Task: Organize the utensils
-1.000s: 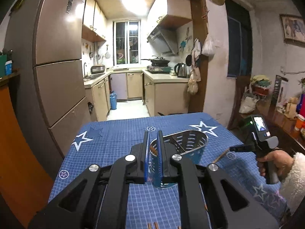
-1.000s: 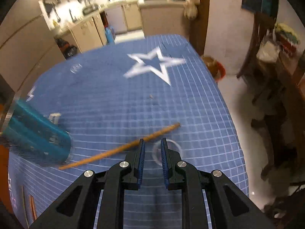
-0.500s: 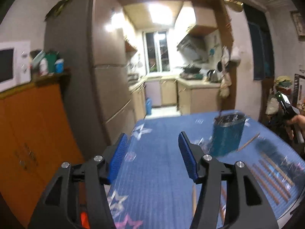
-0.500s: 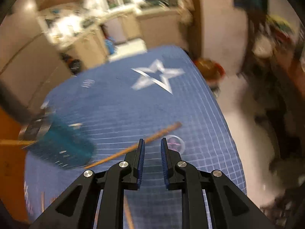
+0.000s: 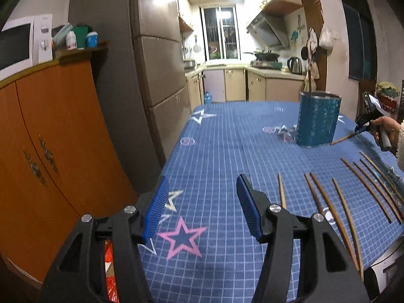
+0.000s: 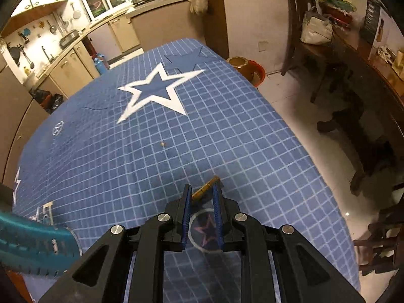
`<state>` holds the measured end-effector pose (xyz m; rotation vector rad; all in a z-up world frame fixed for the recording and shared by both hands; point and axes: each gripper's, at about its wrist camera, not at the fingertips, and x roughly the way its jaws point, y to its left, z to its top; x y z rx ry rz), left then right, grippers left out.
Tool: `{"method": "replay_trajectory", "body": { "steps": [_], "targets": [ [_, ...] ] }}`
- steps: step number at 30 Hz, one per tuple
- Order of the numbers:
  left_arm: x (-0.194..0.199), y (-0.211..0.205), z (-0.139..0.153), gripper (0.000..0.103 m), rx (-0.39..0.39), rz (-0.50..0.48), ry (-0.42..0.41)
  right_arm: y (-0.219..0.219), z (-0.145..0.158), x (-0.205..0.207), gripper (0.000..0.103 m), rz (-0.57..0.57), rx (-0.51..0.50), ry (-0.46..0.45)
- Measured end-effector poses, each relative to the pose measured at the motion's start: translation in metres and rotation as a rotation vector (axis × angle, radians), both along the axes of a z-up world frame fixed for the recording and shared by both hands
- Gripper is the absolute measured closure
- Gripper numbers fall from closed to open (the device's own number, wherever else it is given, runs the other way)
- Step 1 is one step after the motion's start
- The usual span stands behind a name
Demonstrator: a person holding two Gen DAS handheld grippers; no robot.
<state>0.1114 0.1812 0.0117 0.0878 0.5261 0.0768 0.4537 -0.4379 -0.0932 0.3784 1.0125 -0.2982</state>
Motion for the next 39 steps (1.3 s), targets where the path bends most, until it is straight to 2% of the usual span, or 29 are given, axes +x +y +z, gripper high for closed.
{"method": "replay_trajectory", "body": {
  "steps": [5, 6, 8, 10, 11, 13, 16, 18, 20, 21, 24, 26, 29, 31, 32, 35, 37, 39],
  "targets": [
    [-0.004, -0.011, -0.010, 0.049, 0.058, -0.011, -0.005, 0.002, -0.004, 0.002, 0.088, -0.007, -0.021, -0.050],
    [-0.005, -0.012, -0.011, 0.049, 0.057, -0.021, -0.004, 0.001, -0.003, 0.003, 0.091, 0.007, -0.011, -0.074],
    [-0.005, -0.016, -0.011, 0.048, 0.048, -0.033, -0.002, 0.003, 0.000, 0.006, 0.090, 0.045, -0.017, -0.114],
    [-0.007, -0.017, -0.011, 0.047, 0.025, -0.065, 0.005, 0.000, 0.001, -0.002, 0.071, 0.061, 0.022, -0.072],
    [-0.009, -0.017, -0.011, 0.047, 0.012, -0.095, 0.014, -0.001, 0.005, -0.011, 0.070, 0.058, 0.033, -0.067],
    [-0.017, -0.019, -0.012, 0.047, -0.016, -0.172, 0.016, 0.004, 0.017, -0.036, 0.070, 0.093, 0.018, -0.084],
    [-0.036, -0.022, -0.020, 0.047, -0.041, -0.292, 0.021, 0.035, 0.041, -0.091, 0.070, 0.277, -0.023, -0.146],
    [-0.055, -0.027, -0.028, 0.049, -0.031, -0.378, 0.025, 0.070, 0.060, -0.150, 0.070, 0.414, -0.081, -0.233],
    [-0.067, -0.035, -0.040, 0.051, -0.007, -0.422, 0.046, 0.101, 0.073, -0.201, 0.070, 0.524, -0.129, -0.318],
    [-0.074, -0.039, -0.046, 0.052, 0.003, -0.442, 0.057, 0.125, 0.078, -0.240, 0.070, 0.614, -0.154, -0.375],
    [-0.091, -0.054, -0.069, 0.052, 0.061, -0.458, 0.080, 0.181, 0.074, -0.323, 0.070, 0.805, -0.183, -0.463],
    [-0.097, -0.059, -0.081, 0.052, 0.096, -0.440, 0.075, 0.212, 0.062, -0.366, 0.070, 0.885, -0.203, -0.485],
    [-0.105, -0.066, -0.098, 0.052, 0.142, -0.401, 0.048, 0.253, 0.040, -0.423, 0.071, 0.987, -0.300, -0.548],
    [-0.108, -0.067, -0.106, 0.052, 0.161, -0.387, 0.029, 0.278, 0.024, -0.459, 0.071, 1.017, -0.398, -0.611],
    [-0.112, -0.066, -0.109, 0.052, 0.158, -0.388, 0.024, 0.287, 0.017, -0.469, 0.071, 1.021, -0.416, -0.623],
    [-0.116, -0.065, -0.118, 0.052, 0.155, -0.372, 0.005, 0.287, 0.008, -0.473, 0.066, 0.953, -0.275, -0.582],
    [-0.118, -0.065, -0.120, 0.052, 0.147, -0.365, -0.014, 0.286, 0.004, -0.471, 0.064, 0.891, -0.258, -0.568],
    [-0.124, -0.065, -0.124, 0.052, 0.147, -0.360, -0.040, 0.294, 0.003, -0.477, 0.063, 0.875, -0.268, -0.586]
  ]
}}
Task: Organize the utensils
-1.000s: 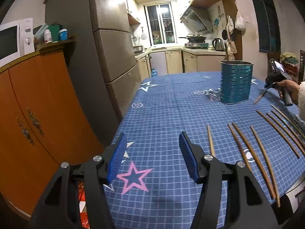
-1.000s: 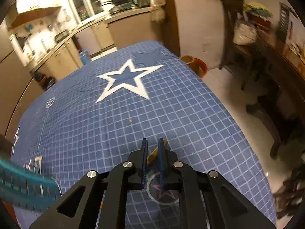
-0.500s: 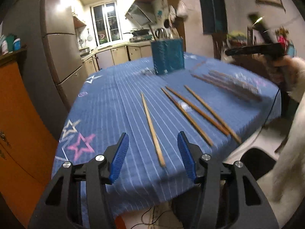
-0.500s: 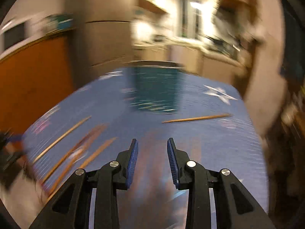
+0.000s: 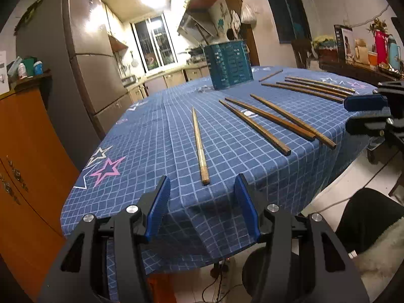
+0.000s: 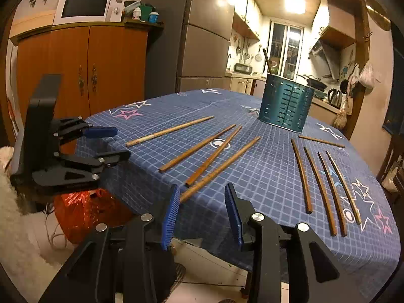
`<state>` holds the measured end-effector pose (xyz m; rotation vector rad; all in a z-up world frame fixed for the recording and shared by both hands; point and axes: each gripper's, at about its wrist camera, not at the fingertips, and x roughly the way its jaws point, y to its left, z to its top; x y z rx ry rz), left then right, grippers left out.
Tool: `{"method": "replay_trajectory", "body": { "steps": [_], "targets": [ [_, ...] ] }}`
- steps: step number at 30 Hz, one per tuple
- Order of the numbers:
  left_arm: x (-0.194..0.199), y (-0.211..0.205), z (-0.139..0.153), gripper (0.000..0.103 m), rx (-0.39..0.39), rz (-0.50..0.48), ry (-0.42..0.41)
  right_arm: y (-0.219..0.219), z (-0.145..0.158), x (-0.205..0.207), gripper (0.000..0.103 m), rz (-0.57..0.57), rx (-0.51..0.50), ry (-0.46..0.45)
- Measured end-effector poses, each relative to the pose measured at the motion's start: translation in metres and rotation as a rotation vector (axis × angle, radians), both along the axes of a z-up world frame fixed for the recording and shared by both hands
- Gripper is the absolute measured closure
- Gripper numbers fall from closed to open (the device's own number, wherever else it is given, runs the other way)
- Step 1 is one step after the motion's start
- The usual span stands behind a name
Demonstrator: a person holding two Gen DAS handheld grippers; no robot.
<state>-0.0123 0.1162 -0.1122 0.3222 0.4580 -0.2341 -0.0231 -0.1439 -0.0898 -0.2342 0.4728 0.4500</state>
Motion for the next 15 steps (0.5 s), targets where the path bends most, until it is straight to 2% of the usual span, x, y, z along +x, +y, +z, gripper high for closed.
{"method": "replay_trajectory", "body": {
  "steps": [3, 9, 11, 12, 15],
  "targets": [
    [-0.002, 0.000, 0.000, 0.052, -0.012, -0.011, -0.019, 0.015, -0.006, -0.010, 0.063, -0.036, -0.021, -0.058],
    [0.007, 0.003, 0.005, 0.058, -0.085, -0.005, -0.031, 0.024, -0.014, -0.009, 0.063, -0.126, -0.025, -0.095],
    [0.014, 0.004, 0.005, 0.067, -0.102, 0.001, -0.017, 0.030, -0.018, -0.007, 0.063, -0.142, -0.040, -0.115],
    [0.017, 0.005, 0.002, 0.067, -0.110, 0.003, -0.005, 0.033, -0.021, -0.005, 0.063, -0.155, -0.057, -0.118],
    [0.019, 0.001, 0.000, 0.075, -0.114, -0.007, -0.007, 0.034, -0.033, 0.006, 0.063, -0.195, -0.086, -0.072]
  ]
}}
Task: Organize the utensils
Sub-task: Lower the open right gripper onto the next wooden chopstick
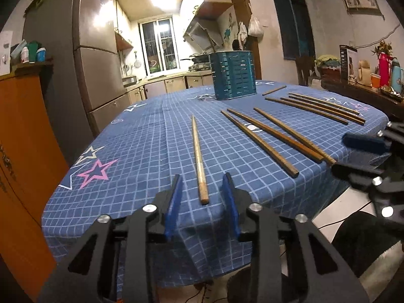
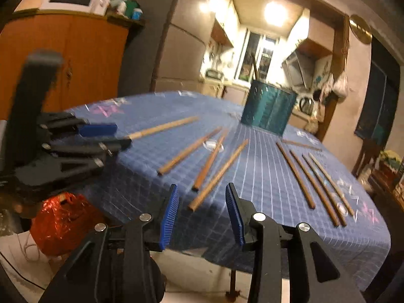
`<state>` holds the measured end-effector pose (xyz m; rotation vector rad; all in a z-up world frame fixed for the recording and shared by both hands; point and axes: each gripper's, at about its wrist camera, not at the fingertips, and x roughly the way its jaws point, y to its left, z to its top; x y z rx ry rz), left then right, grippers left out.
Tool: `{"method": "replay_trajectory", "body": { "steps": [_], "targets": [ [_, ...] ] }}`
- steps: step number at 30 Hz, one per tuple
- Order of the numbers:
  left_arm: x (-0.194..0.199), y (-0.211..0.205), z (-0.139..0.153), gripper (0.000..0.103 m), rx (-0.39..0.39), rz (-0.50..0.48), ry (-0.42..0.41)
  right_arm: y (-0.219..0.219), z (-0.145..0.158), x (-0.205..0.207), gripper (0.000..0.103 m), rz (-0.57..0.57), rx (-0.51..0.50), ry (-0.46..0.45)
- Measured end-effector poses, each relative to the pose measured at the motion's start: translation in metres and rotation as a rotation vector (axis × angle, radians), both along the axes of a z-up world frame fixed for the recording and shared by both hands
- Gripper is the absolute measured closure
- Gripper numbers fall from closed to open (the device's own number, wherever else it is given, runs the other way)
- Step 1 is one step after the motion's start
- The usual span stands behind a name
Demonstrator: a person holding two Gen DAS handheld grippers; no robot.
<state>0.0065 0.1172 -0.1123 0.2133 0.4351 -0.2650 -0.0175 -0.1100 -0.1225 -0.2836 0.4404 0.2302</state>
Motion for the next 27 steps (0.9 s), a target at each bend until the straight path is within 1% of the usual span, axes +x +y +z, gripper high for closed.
{"method": "replay_trajectory", "body": {
  "steps": [2, 4, 6, 16, 17, 19, 27],
  "targets": [
    [0.000, -0.001, -0.001, 0.075, 0.000, -0.001, -0.004, -0.001, -0.003, 0.003, 0.067, -0.021, -0.008, 0.012],
    [0.001, 0.000, -0.001, 0.075, -0.009, -0.002, 0.001, -0.003, -0.004, 0.006, 0.077, -0.031, -0.005, 0.019],
    [0.003, 0.000, -0.001, 0.075, -0.011, -0.002, 0.003, -0.003, -0.005, 0.007, 0.081, -0.033, -0.010, 0.023],
    [0.002, -0.001, -0.001, 0.075, -0.009, 0.007, -0.005, -0.016, -0.008, 0.009, 0.081, -0.075, 0.009, 0.043],
    [0.002, -0.001, -0.001, 0.075, -0.009, 0.008, -0.005, -0.017, -0.008, 0.009, 0.082, -0.079, 0.012, 0.042],
    [0.003, -0.001, -0.001, 0.075, -0.009, 0.010, -0.004, -0.021, -0.008, 0.010, 0.087, -0.088, 0.014, 0.043],
    [0.000, 0.002, -0.002, 0.075, -0.022, 0.020, 0.005, -0.026, -0.008, 0.009, 0.087, -0.097, 0.017, 0.030]
  ]
}}
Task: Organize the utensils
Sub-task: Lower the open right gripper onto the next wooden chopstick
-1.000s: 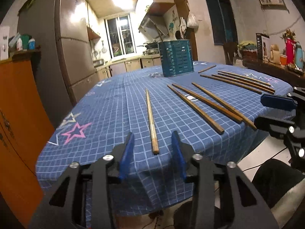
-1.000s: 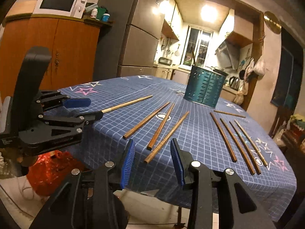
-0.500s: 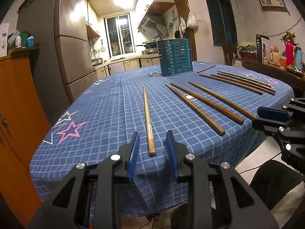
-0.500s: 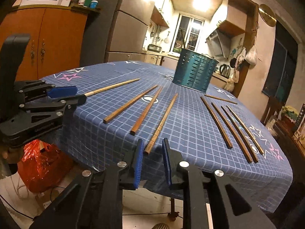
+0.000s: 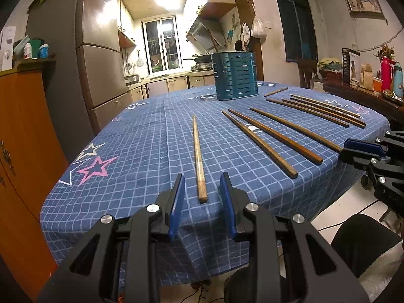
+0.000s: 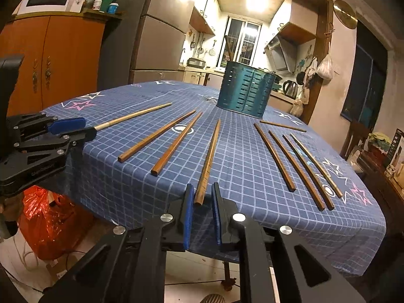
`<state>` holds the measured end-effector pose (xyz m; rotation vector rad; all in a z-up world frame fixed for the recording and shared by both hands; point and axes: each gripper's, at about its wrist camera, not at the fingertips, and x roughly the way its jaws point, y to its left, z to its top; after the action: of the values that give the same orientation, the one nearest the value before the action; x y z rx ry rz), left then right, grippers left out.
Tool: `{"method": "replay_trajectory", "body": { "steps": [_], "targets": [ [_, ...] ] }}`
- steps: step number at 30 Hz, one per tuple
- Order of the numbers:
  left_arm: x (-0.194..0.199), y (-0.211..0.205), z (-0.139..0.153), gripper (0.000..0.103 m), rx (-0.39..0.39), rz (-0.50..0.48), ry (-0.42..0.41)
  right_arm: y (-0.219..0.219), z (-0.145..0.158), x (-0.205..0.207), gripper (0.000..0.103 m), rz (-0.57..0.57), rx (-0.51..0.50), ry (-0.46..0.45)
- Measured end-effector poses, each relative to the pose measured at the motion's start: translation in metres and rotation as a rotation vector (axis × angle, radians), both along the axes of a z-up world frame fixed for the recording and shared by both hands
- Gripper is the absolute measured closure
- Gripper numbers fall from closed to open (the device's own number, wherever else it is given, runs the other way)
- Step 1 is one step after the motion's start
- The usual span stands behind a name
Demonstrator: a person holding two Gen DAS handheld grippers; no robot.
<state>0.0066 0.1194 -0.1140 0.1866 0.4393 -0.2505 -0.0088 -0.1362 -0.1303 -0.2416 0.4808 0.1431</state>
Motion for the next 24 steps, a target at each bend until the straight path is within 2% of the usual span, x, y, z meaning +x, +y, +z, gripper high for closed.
{"method": "replay_trajectory", "body": {
  "steps": [13, 16, 19, 24],
  "targets": [
    [-0.0006, -0.0002, -0.0006, 0.075, -0.007, 0.008, -0.001, -0.0027, -0.0010, -0.0002, 0.088, -0.005, 0.010, 0.016],
    [-0.0030, -0.0017, -0.0014, 0.081, -0.007, 0.004, -0.006, -0.0029, -0.0012, 0.0000, 0.093, -0.010, 0.011, 0.015],
    [-0.0070, -0.0062, -0.0026, 0.088, -0.002, -0.001, -0.017, -0.0029, -0.0013, -0.0002, 0.093, -0.011, 0.012, 0.015],
    [-0.0063, -0.0040, -0.0025, 0.089, -0.028, 0.000, -0.009, -0.0037, -0.0019, -0.0006, 0.094, -0.010, 0.018, 0.016]
  ]
}}
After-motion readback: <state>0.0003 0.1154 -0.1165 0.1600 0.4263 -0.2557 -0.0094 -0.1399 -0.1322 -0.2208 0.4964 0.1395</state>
